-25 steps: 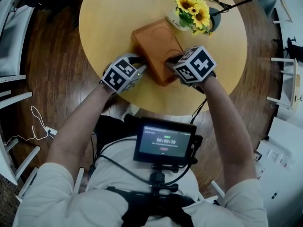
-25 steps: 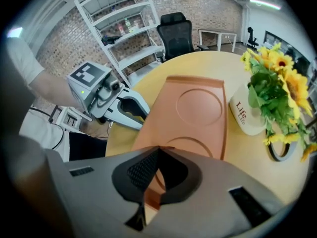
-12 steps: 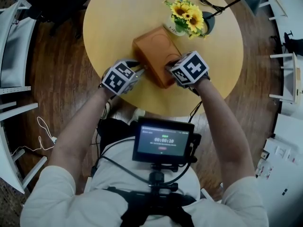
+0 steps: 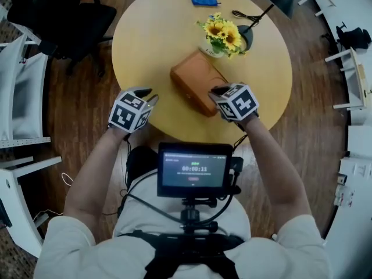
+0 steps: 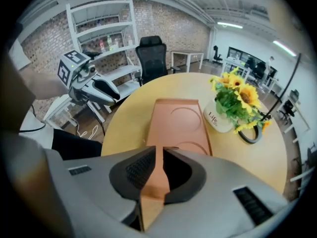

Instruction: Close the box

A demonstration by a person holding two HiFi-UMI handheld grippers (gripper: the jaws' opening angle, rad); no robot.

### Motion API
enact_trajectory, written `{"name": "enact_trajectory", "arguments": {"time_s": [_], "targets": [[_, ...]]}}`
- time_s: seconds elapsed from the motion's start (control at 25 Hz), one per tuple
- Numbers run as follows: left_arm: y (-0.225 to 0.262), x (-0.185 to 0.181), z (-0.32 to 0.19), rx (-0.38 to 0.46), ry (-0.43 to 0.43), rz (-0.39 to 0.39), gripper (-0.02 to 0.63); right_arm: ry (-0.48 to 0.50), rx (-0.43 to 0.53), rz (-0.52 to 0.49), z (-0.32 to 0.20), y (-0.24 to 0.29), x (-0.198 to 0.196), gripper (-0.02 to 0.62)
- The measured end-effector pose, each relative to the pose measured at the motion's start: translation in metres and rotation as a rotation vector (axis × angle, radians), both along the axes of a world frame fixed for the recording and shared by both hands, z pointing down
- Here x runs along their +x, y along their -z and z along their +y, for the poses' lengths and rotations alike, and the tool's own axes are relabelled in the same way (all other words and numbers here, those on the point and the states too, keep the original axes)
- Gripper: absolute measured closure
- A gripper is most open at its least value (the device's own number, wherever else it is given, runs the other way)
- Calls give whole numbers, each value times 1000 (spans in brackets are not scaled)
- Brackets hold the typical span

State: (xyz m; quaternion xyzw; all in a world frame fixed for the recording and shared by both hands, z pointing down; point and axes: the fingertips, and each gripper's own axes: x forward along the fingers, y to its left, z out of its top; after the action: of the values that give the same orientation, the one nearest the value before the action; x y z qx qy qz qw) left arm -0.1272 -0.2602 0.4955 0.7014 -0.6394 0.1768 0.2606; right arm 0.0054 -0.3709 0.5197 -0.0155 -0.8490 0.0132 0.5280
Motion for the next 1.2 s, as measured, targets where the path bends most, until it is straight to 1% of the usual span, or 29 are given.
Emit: {"name": "enact_trajectory", "arguments": {"time_s": [0.12,0.2,0.24,0.28,0.36,0.48,0.6,0.72,0.84,0.96,1.04,1.08,1.2], "targets": [[23,-27,24,22,4,9,500,-154,9,-136,14,25,4,546],[39,-40,35,30,-12,0,500,-267,7,-217,21,42,14,513],[47,-47,40,32,-26,-8,501,-325,4,-250,27,49,20,471],[53,-53,47,34,-44,-14,500,-384,1,-280,36,55,25,448],[59,-62,60,33,-88,-23,502,-499,-3,-332,60,63,37,446],[59,-59,75,20,-172,-34,502,-641,10,-372,100,65,56,446],[54,-41,84,11,-261,-51,502,-744,5,-387,141,58,76,446],[53,-22,93,13,-311,-37,502,-815,-13,-386,181,52,94,446],[58,-8,102,18,-338,-27,502,-855,-16,-385,215,52,110,446],[61,0,115,23,-339,-36,502,-873,-2,-391,239,54,122,446],[62,3,128,16,-331,-44,502,-879,1,-403,255,57,128,444],[63,3,136,10,-327,-51,502,-879,0,-409,264,58,128,428],[68,6,162,-8,-315,-67,502,-875,-9,-430,290,61,131,426]]}}
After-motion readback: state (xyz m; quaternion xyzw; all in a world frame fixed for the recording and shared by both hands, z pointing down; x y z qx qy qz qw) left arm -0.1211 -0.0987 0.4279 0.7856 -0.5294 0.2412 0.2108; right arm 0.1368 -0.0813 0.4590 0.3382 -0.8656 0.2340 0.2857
